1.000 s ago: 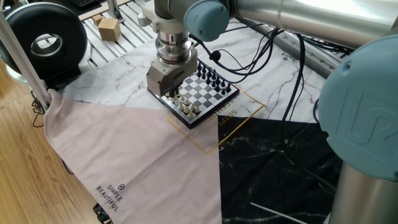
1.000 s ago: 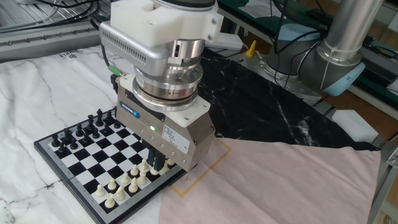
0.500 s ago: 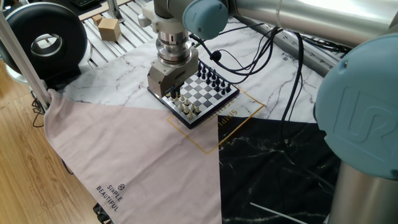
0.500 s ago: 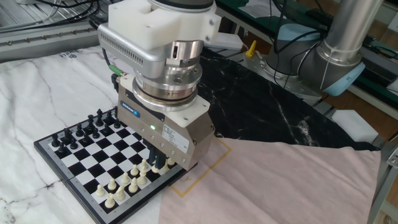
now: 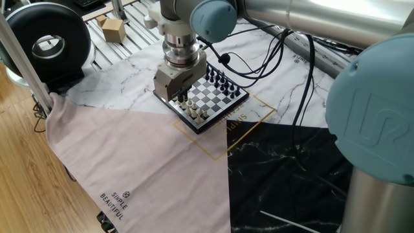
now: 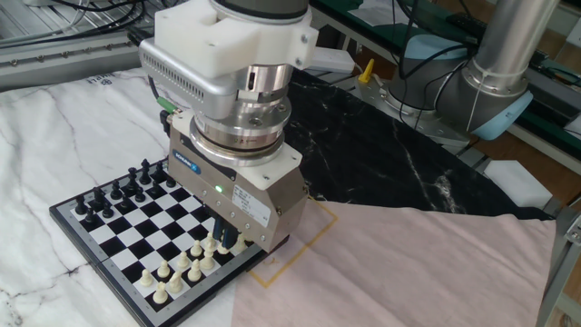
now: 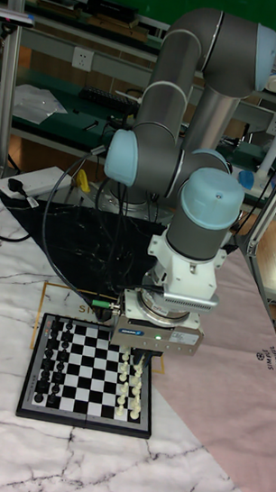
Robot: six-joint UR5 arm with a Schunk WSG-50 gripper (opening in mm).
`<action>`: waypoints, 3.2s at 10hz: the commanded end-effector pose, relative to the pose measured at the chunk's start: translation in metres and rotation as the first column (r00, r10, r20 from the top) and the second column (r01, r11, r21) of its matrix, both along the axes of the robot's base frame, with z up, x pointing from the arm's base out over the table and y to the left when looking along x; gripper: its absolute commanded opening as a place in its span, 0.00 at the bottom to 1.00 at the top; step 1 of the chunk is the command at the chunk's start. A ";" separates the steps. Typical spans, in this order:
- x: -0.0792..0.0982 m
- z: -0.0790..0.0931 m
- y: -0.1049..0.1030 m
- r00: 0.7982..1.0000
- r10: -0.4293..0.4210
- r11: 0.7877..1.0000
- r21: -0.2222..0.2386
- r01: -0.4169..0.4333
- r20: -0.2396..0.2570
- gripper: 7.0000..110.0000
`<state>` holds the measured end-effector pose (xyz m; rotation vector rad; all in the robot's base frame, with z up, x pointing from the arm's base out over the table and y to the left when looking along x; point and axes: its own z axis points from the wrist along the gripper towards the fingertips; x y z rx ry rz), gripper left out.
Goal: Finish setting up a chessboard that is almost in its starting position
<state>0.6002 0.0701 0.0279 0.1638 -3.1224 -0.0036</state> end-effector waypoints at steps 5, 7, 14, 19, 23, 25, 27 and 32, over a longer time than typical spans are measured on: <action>-0.003 -0.004 0.001 1.000 -0.018 1.000 0.016 0.018 -0.016 0.00; -0.005 -0.006 -0.003 0.999 -0.017 1.000 0.005 0.017 -0.028 0.00; -0.005 -0.007 0.003 0.999 -0.015 1.000 0.020 0.015 -0.031 0.00; -0.005 -0.008 0.000 0.999 -0.012 1.000 0.008 0.012 -0.035 0.00; -0.001 -0.009 0.001 0.999 -0.023 1.000 0.012 0.023 -0.023 0.00; 0.000 -0.012 -0.002 1.000 -0.018 1.000 0.003 0.018 -0.020 0.00; -0.006 -0.012 -0.001 0.999 -0.014 1.000 0.006 0.014 -0.043 0.00; -0.005 -0.008 0.003 0.998 -0.002 1.000 0.027 0.003 -0.055 0.00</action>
